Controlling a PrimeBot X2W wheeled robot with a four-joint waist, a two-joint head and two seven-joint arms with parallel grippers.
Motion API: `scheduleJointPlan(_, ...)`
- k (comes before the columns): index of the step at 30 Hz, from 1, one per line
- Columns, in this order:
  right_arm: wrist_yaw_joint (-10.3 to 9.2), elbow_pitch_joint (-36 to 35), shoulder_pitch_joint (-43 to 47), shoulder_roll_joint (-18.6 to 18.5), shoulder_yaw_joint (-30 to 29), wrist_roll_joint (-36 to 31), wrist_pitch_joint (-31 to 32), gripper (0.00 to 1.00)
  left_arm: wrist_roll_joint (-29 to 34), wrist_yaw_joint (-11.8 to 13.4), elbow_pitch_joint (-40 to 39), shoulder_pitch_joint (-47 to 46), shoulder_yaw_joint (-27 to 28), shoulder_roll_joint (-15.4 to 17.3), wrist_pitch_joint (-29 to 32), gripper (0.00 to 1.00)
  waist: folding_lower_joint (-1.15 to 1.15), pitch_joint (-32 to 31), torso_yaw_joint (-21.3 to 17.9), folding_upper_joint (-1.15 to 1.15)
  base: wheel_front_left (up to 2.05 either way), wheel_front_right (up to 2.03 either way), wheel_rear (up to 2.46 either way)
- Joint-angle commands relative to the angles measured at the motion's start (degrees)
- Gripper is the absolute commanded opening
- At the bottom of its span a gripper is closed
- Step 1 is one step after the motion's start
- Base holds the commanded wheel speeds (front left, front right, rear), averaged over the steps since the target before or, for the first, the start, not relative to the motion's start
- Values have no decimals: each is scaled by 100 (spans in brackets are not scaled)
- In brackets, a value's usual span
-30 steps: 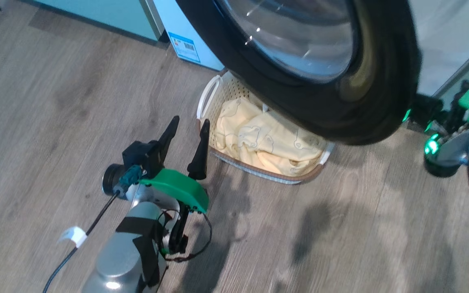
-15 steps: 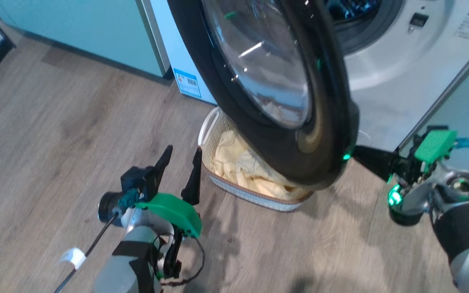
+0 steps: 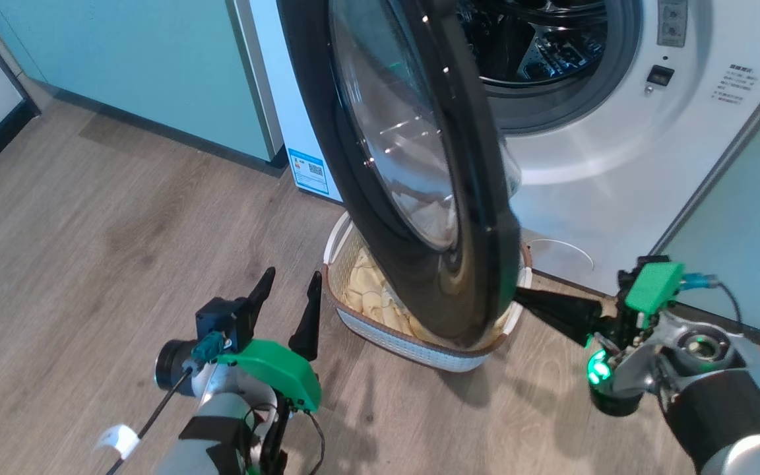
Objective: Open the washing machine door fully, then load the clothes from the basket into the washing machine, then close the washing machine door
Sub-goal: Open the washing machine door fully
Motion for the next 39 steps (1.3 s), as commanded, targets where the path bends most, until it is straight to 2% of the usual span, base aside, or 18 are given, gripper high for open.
scheduleJointPlan(1, 28, -220, -41, 82, 161, 140, -49, 0, 86, -17, -154, -111, 239, 100, -36, 100, 0, -10, 9, 0, 0, 0, 0)
scheduleJointPlan(11, 28, -375, 34, 83, 989, 772, -367, 0, 86, -7, -148, -61, 260, 100, -36, 100, 0, -56, 27, 0, 0, 0, 0)
scheduleJointPlan(19, 28, -505, 116, 84, 1352, 1134, -569, 0, 81, -14, -157, -24, 329, 100, -36, 100, 0, -78, -17, 0, 0, 0, 0)
scheduleJointPlan(25, 28, -462, 116, 84, 1321, 1192, -673, 0, 111, -34, -142, -6, 365, 100, -36, 100, 0, -104, -74, 0, 0, 0, 0)
scheduleJointPlan(34, 28, -396, 290, 84, 929, 987, -757, 0, 156, -56, -114, 99, 487, 100, -36, 100, 0, -254, -262, 0, 0, 0, 0)
scheduleJointPlan(35, 28, -417, 331, 84, 869, 966, -756, 13, 161, -62, -100, 113, 509, 100, -36, 100, 0, -281, -290, 0, 0, 0, 0)
scheduleJointPlan(36, 28, -445, 372, 84, 815, 932, -756, 36, 167, -68, -86, 126, 534, 100, -36, 100, 0, -310, -322, 0, 0, 0, 0)
scheduleJointPlan(37, 28, -488, 415, 84, 753, 879, -768, 51, 176, -77, -75, 135, 558, 100, -36, 100, 0, -336, -353, 0, 0, 0, 0)
scheduleJointPlan(38, 28, -530, 468, 84, 679, 839, -780, 78, 193, -93, -67, 143, 584, 100, -36, 100, 0, -364, -387, 0, 0, 0, 0)
scheduleJointPlan(39, 28, -530, 468, 84, 679, 839, -780, 78, 193, -93, -67, 143, 584, 100, -36, 100, 0, -364, -387, 0, 0, 0, 0)
